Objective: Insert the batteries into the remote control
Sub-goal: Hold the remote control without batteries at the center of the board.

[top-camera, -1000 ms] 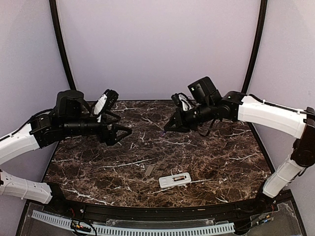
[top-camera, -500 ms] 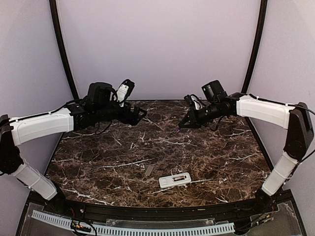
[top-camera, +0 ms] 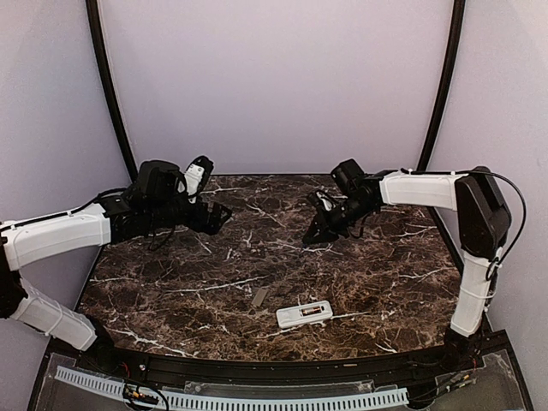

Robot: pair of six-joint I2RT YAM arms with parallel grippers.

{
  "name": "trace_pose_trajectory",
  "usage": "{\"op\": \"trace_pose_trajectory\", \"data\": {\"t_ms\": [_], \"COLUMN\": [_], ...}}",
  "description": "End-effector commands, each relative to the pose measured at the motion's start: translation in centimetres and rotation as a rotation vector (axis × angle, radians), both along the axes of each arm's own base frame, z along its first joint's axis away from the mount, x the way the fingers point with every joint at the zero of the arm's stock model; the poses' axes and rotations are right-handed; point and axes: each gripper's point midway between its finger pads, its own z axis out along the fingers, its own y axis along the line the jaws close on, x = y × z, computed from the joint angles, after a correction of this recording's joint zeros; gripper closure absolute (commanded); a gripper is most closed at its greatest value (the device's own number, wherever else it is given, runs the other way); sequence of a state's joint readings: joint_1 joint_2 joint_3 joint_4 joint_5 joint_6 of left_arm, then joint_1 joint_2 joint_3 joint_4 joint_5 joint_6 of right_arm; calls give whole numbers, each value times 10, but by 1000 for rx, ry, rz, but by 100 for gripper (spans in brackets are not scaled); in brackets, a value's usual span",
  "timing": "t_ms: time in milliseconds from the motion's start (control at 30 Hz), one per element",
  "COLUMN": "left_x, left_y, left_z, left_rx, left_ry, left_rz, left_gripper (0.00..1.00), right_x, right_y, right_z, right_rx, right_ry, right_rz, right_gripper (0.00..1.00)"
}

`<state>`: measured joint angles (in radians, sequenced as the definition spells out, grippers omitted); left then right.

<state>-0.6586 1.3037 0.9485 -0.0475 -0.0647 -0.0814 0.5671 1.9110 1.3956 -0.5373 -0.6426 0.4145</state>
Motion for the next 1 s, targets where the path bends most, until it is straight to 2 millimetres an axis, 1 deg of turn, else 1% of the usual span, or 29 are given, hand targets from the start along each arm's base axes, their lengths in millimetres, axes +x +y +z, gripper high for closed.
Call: {"op": "trace_pose_trajectory", "data": {"t_ms": [0, 100, 133, 167, 200, 300, 433, 533, 567, 600, 633, 667, 700, 733, 767, 833, 867, 900, 933, 967], "left_x": [-3, 4, 8, 9, 10, 2, -6, -21, -28, -33, -45, -50, -64, -71, -82, -93, -102, -108, -118, -123], "left_y": [9, 10, 11, 9, 6, -10, -16, -23, -28, -29, -36, -39, -49, -54, -64, -75, -82, -85, -89, -91], "left_z": [-38, -49, -48, -51, -49, -58, -72, -80, -79, -83, -86, -89, -93, -95, -98, -100, -97, -99, -93, -96], "left_rx": [95, 95, 85, 80, 76, 79, 100, 138, 159, 181, 212, 240, 260, 275, 282, 252, 210, 178, 112, 68], "left_ry": [113, 153, 155, 171, 176, 227, 218, 213, 193, 192, 182, 168, 166, 159, 158, 175, 194, 201, 224, 215], "left_rz": [-10, 1, 7, -7, -24, -146, -211, -298, -335, -347, -394, -419, -467, -488, -520, -524, -538, -550, -574, -588], "left_gripper": [1, 1, 1, 1, 1, 3, 8, 9, 9, 10, 9, 9, 9, 9, 9, 10, 10, 10, 10, 10], "right_x": [6, 8, 8, 7, 5, 0, -7, -12, -14, -15, -15, -17, -16, -16, -16, -23, -26, -32, -37, -41], "right_y": [4, 1, 0, -2, -4, -10, -16, -23, -25, -27, -32, -35, -38, -40, -41, -45, -46, -47, -46, -46], "right_z": [9, 10, 12, 14, 16, 20, 15, 12, 17, 20, 20, 20, 22, 23, 25, 25, 27, 29, 33, 36], "right_rx": [22, 9, 7, 1, -7, -30, -28, -45, -40, -39, -46, -55, -64, -68, -63, -68, -62, -52, -39, -26], "right_ry": [-2, 12, 22, 33, 42, 54, 73, 73, 58, 44, 34, 28, 14, 1, -15, -36, -53, -69, -93, -115], "right_rz": [39, 42, 41, 39, 36, 11, -27, -56, -69, -85, -107, -123, -136, -147, -154, -184, -204, -220, -230, -241], "right_gripper": [100, 100, 100, 100, 100, 100, 100, 100, 100, 100, 100, 100, 100, 100, 100, 100, 100, 100, 100, 100]}}
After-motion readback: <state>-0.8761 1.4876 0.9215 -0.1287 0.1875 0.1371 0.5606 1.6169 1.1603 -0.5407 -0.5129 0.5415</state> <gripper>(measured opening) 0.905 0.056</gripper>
